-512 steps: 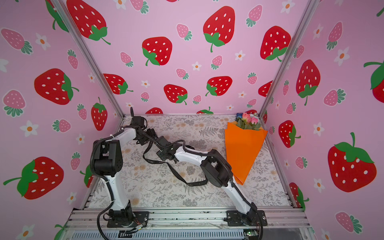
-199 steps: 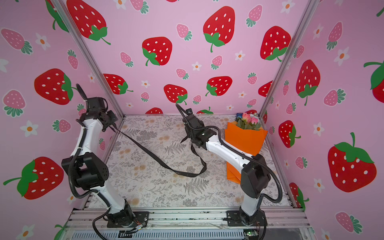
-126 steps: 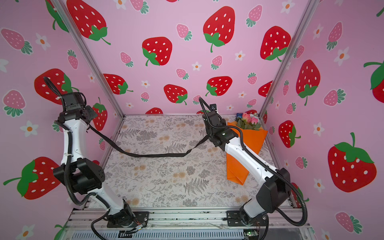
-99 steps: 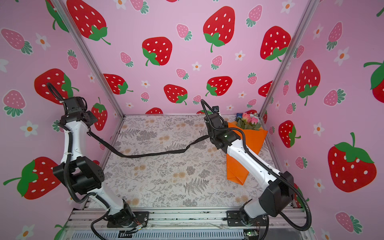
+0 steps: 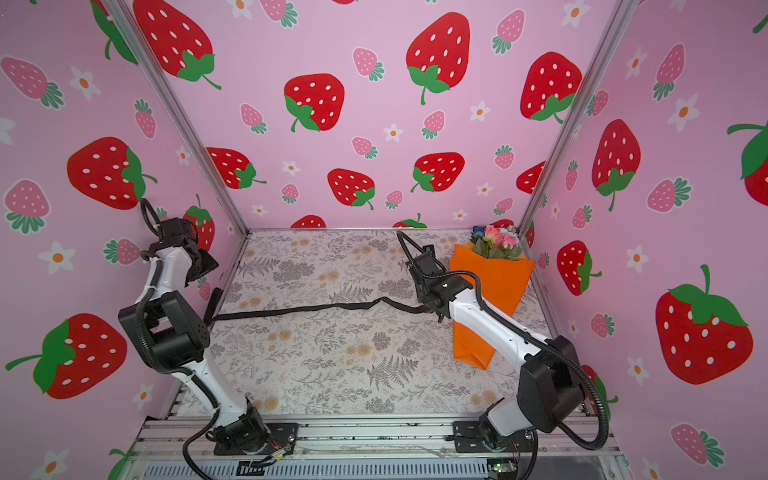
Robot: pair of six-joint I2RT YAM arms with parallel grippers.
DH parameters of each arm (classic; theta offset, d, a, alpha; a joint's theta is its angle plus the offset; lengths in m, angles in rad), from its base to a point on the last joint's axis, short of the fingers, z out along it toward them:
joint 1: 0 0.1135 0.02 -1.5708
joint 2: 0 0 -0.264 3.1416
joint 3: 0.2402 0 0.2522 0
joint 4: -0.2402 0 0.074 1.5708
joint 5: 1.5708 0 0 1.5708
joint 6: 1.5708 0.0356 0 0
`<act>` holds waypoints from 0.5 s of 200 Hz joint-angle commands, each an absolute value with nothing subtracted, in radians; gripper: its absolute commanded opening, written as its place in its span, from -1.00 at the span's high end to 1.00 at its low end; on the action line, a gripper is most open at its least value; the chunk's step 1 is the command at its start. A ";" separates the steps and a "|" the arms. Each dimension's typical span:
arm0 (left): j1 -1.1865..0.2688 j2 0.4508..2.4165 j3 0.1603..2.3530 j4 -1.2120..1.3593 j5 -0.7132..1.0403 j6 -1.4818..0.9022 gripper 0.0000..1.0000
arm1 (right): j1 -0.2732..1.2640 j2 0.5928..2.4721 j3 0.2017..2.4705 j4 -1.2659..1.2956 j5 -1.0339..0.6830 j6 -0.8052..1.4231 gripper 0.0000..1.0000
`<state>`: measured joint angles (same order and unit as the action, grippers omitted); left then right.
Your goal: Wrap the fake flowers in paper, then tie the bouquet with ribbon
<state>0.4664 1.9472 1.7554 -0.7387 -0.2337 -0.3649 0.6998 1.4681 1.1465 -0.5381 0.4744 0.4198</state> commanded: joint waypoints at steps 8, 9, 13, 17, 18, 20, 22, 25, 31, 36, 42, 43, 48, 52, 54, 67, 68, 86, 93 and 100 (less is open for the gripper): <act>0.443 1.852 1.729 -0.774 -0.130 -0.394 -0.94 | 0.695 1.399 1.081 -0.497 0.256 0.479 0.83; 0.442 1.849 1.727 -0.774 -0.129 -0.393 -0.96 | 0.696 1.397 1.078 -0.495 0.251 0.480 0.83; 0.433 1.833 1.719 -0.776 -0.118 -0.394 -0.99 | 0.696 1.393 1.072 -0.488 0.236 0.482 0.82; 0.425 1.817 1.707 -0.774 -0.100 -0.391 -0.99 | 0.696 1.388 1.062 -0.483 0.224 0.486 0.82; 0.422 1.813 1.705 -0.773 -0.095 -0.389 -0.99 | 0.696 1.386 1.061 -0.481 0.222 0.487 0.82; 0.417 1.804 1.698 -0.770 -0.084 -0.387 -0.98 | 0.696 1.385 1.057 -0.480 0.218 0.489 0.82; 0.413 1.797 1.691 -0.769 -0.075 -0.387 -0.98 | 0.696 1.385 1.054 -0.479 0.217 0.491 0.82; 0.406 1.782 1.682 -0.767 -0.062 -0.388 -0.99 | 0.696 1.382 1.049 -0.478 0.212 0.493 0.81; 0.392 1.756 1.661 -0.764 -0.038 -0.393 -0.99 | 0.696 1.379 1.041 -0.481 0.210 0.499 0.81; 0.375 1.731 1.641 -0.755 -0.010 -0.394 -0.98 | 0.696 1.379 1.036 -0.487 0.212 0.505 0.81; 0.354 1.702 1.605 -0.731 0.018 -0.394 -0.99 | 0.696 1.378 1.029 -0.495 0.226 0.510 0.81; 0.351 1.695 1.600 -0.728 0.022 -0.394 -0.99 | 0.696 1.378 1.027 -0.496 0.227 0.510 0.81; 0.330 1.670 1.569 -0.708 0.041 -0.402 -0.98 | 0.696 1.378 1.023 -0.505 0.245 0.514 0.81; 0.313 1.646 1.540 -0.687 0.056 -0.409 -0.98 | 0.696 1.377 1.020 -0.512 0.256 0.519 0.81; 0.304 1.633 1.524 -0.673 0.068 -0.412 -0.99 | 0.696 1.376 1.019 -0.515 0.264 0.521 0.81; 0.241 1.565 1.433 -0.596 0.127 -0.438 -0.99 | 0.696 1.373 1.007 -0.542 0.296 0.530 0.81; 0.235 1.562 1.427 -0.592 0.129 -0.441 -0.98 | 0.696 1.372 1.006 -0.544 0.298 0.530 0.81; 0.121 1.492 1.316 -0.483 0.199 -0.498 -0.99 | 0.695 1.356 0.980 -0.558 0.304 0.541 0.79; 0.072 1.475 1.278 -0.444 0.210 -0.520 -0.99 | 0.694 1.347 0.963 -0.562 0.301 0.546 0.79; 0.024 1.463 1.249 -0.415 0.212 -0.542 -0.98 | 0.693 1.337 0.945 -0.562 0.298 0.554 0.78</act>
